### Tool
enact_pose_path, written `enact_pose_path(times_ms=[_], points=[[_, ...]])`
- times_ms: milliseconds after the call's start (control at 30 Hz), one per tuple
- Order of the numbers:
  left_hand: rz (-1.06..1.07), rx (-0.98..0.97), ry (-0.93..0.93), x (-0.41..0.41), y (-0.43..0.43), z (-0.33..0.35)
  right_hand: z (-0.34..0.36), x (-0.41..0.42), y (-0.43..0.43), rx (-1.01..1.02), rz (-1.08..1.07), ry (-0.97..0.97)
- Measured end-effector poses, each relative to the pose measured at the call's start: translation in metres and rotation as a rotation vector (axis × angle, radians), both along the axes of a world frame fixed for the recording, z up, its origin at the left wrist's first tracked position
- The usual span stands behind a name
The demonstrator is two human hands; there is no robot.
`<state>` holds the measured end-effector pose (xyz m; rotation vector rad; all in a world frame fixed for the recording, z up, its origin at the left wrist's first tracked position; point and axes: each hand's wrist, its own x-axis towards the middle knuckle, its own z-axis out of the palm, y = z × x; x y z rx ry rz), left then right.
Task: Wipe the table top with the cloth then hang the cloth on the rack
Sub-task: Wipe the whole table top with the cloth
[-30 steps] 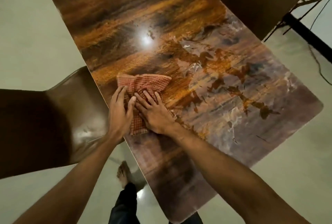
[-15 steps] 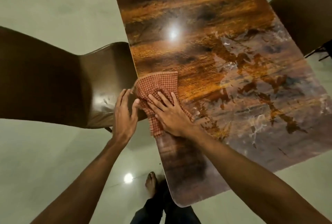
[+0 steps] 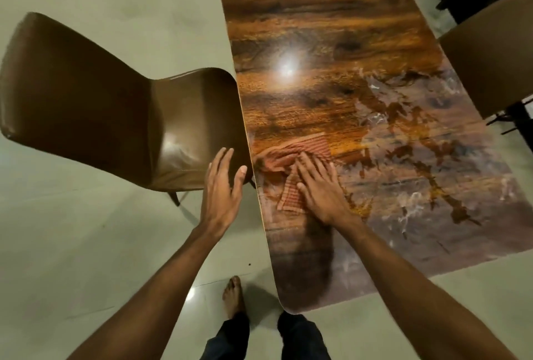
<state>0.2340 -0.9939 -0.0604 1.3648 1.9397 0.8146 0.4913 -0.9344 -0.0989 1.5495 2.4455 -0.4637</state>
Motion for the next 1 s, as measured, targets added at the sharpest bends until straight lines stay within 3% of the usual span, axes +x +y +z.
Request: enact_pose_path(times_ms=[133, 233, 333, 500, 567, 667, 733, 900, 1000], points=[[0.043, -0.007, 0.004, 0.019, -0.007, 0.000, 0.003, -0.011, 0.037, -0.029, -0.161, -0.044], [0.075, -0.021, 0.019, 0.040, -0.012, -0.002, 0.002, -0.027, -0.002, -0.030, 0.088, -0.010], [0.133, -0.029, 0.044, 0.061, -0.012, -0.004, 0.000, 0.014, -0.029, 0.021, 0.296, 0.047], [0.195, -0.009, 0.076, 0.107, -0.015, -0.008, -0.004, 0.074, 0.048, 0.021, 0.117, 0.033], [0.234, -0.015, 0.083, 0.120, -0.018, -0.009, -0.004, 0.060, 0.037, 0.018, 0.209, 0.067], [0.294, -0.013, 0.096, 0.133, -0.027, -0.006, -0.006, 0.044, -0.001, 0.018, 0.561, 0.138], [0.346, -0.016, 0.104, 0.134, -0.032, -0.006, -0.004, 0.031, 0.018, 0.015, 0.666, 0.138], [0.440, 0.015, 0.145, 0.121, -0.046, -0.011, -0.013, -0.052, 0.103, 0.023, 0.558, 0.124], [0.502, 0.017, 0.169, 0.114, -0.061, -0.016, -0.017, -0.085, 0.110, 0.059, 0.500, 0.090]])
